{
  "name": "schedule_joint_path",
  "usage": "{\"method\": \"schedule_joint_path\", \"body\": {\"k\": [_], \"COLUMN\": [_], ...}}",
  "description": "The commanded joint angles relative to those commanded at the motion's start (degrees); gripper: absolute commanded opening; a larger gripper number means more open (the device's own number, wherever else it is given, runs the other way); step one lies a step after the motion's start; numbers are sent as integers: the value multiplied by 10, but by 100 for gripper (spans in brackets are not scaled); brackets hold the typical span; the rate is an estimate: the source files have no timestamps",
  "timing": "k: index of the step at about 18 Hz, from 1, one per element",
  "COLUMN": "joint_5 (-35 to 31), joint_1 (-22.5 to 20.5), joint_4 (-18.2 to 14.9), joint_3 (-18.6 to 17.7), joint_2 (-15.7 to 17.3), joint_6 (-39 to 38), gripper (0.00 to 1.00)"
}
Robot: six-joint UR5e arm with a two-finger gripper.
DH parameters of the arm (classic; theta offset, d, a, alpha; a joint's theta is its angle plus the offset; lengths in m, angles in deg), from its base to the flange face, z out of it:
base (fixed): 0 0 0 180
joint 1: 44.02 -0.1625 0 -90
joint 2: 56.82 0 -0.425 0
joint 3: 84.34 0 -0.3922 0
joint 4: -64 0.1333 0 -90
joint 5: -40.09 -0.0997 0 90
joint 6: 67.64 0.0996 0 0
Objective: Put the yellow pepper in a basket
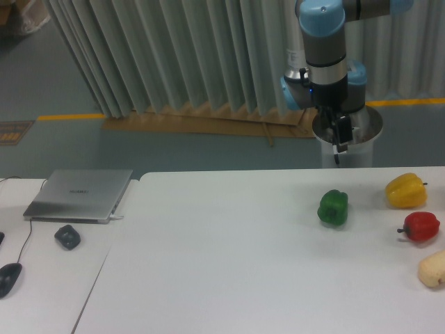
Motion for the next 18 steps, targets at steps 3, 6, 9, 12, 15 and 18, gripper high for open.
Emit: {"method": "schedule_joint_path", "body": {"k": [3, 6, 9, 12, 15, 18], "joint_5": [-6, -8, -6, 45, 73, 71], "joint_1": [0, 0, -7, -58, -92, -98], "joint_4": [39, 28, 11, 20, 23, 26], "joint_3": [-13, -12, -17, -34, -34, -21], "joint_2": [2, 8, 4, 4, 5, 2], "joint_6": [3, 1, -1, 2, 4, -1], "gripper": [100, 100, 100, 100, 100, 100]}}
